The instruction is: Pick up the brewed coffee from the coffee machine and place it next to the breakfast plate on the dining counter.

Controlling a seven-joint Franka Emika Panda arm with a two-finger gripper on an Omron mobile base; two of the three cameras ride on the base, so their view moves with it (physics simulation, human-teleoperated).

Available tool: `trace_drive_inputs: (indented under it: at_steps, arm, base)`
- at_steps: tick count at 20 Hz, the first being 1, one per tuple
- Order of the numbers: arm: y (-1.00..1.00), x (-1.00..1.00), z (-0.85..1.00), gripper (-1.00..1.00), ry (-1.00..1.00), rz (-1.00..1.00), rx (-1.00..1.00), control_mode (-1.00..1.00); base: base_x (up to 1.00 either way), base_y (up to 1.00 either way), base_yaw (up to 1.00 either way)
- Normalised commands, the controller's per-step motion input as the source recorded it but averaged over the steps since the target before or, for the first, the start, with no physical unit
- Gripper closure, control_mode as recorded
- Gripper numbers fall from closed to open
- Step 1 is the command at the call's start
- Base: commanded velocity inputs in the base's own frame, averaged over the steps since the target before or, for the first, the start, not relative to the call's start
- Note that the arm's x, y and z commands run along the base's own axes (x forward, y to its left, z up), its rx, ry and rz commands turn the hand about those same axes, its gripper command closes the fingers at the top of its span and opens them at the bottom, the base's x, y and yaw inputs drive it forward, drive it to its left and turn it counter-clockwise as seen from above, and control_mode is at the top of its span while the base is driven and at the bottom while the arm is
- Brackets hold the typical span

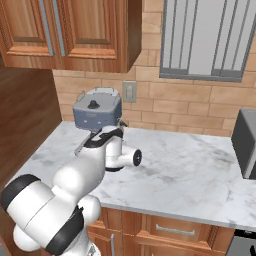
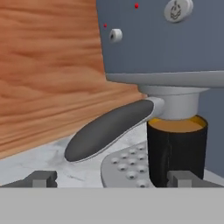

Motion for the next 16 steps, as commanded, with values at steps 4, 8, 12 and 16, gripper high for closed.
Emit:
trace_drive_inputs:
  at_steps: [4, 8, 12, 16]
  arm:
    - [-0.01, 0.21, -0.22, -1.0, 0.0, -0.01, 0.0, -1.0]
    - [-0.03, 0.21, -0.3, -1.0, 0.0, 0.0, 0.0, -1.0]
    - [-0.09, 0.23, -0.25, -1.0, 0.0, 0.0, 0.0, -1.0]
    - [-0.02, 0.23, -0.05, -1.0, 0.0, 0.0, 0.0, -1.0]
  base:
    - [0.0, 0.0, 0.0]
    - [0.0, 0.0, 0.0]
    - [0.0, 0.0, 0.0]
    - [0.0, 0.0, 0.0]
